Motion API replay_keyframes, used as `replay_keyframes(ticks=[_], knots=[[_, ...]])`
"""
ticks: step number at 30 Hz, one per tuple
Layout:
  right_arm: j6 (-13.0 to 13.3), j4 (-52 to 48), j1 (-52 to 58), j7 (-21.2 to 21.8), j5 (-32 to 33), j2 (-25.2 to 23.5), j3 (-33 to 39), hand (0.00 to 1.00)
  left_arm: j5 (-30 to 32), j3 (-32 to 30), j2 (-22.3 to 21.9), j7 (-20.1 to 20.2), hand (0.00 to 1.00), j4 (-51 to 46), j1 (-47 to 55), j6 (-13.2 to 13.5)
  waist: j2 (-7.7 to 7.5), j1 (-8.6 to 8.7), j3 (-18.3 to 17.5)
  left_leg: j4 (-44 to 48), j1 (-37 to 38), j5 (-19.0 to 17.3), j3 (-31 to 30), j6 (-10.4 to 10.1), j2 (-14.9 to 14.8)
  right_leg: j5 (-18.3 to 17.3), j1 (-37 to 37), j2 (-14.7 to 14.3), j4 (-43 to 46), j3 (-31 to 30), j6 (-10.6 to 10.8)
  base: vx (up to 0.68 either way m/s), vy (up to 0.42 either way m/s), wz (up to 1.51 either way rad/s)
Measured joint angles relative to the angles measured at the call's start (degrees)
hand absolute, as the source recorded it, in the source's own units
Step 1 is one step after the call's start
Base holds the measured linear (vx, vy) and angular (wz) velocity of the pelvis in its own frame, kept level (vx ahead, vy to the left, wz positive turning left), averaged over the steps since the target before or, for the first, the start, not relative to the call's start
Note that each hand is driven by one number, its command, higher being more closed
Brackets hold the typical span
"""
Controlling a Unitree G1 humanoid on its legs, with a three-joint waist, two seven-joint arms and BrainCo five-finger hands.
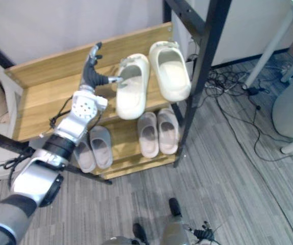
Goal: Organize the slippers on the shoe rack
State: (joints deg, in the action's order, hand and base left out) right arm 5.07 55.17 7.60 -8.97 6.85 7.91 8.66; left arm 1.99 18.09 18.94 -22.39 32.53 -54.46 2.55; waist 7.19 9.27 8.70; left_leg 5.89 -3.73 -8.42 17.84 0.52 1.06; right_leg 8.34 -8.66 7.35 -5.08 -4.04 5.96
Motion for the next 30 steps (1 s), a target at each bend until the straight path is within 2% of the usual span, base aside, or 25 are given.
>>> replay_keyframes(ticks=[7,11,14,18,25,30], knots=[[-0.1,0.8,-0.5,0.0,0.1,1.1,-2.2,0.00,-2.6,-1.4,-0.8,-0.1,0.00,-10.4,9.0,1.8,0.06,-0.47,-0.6,-3.7,1.9,2.5,-2.0,-0.4,0.1,-0.2,1.1,-0.1,-0.2,2.3,-0.5,-0.02,-0.045,0.16],[-0.1,1.0,-0.5,0.0,0.2,1.2,-2.2,0.00,-3.6,-1.3,-3.7,0.3,0.00,-15.5,15.5,2.2,0.03,-0.69,-0.6,-4.0,2.5,3.0,-3.3,-0.5,-0.1,-0.3,2.3,-0.1,-0.5,3.7,-0.7,-0.02,-0.028,0.16],[-0.3,2.0,-0.6,0.0,0.3,1.4,-2.4,0.00,-6.9,-1.2,-6.2,1.4,0.00,-17.5,20.6,2.8,-0.10,-1.69,-0.8,-4.6,2.9,3.3,-3.9,-0.6,-0.3,-0.3,2.7,-0.1,-0.5,4.3,-0.7,-0.02,-0.029,0.08],[-0.4,2.0,-0.6,0.0,0.4,1.5,-2.7,0.00,-11.3,1.0,-8.1,3.2,0.00,-17.7,24.4,3.4,-0.51,-2.25,-1.2,-5.3,2.8,3.9,-5.0,-0.7,-0.4,-0.3,2.8,-0.1,-0.5,5.4,-0.7,-0.02,-0.027,0.13],[-0.4,2.1,-0.7,-0.1,0.4,1.6,-3.2,0.00,-11.3,3.5,-9.1,5.4,0.00,-18.1,24.9,4.3,-1.00,-2.67,-1.4,-5.8,2.8,4.6,-6.2,-0.8,-0.5,-0.4,3.1,-0.1,-0.5,6.8,-0.7,-0.01,-0.022,0.09],[-0.4,2.1,-0.7,-0.2,0.4,1.2,-3.2,0.00,-12.3,6.8,-10.5,6.8,0.00,-17.9,24.8,4.4,-2.24,-2.61,-2.1,-5.8,2.9,4.7,-6.5,-0.8,-0.5,-0.5,3.5,0.0,-0.5,7.1,-0.7,-0.02,-0.013,0.04]])
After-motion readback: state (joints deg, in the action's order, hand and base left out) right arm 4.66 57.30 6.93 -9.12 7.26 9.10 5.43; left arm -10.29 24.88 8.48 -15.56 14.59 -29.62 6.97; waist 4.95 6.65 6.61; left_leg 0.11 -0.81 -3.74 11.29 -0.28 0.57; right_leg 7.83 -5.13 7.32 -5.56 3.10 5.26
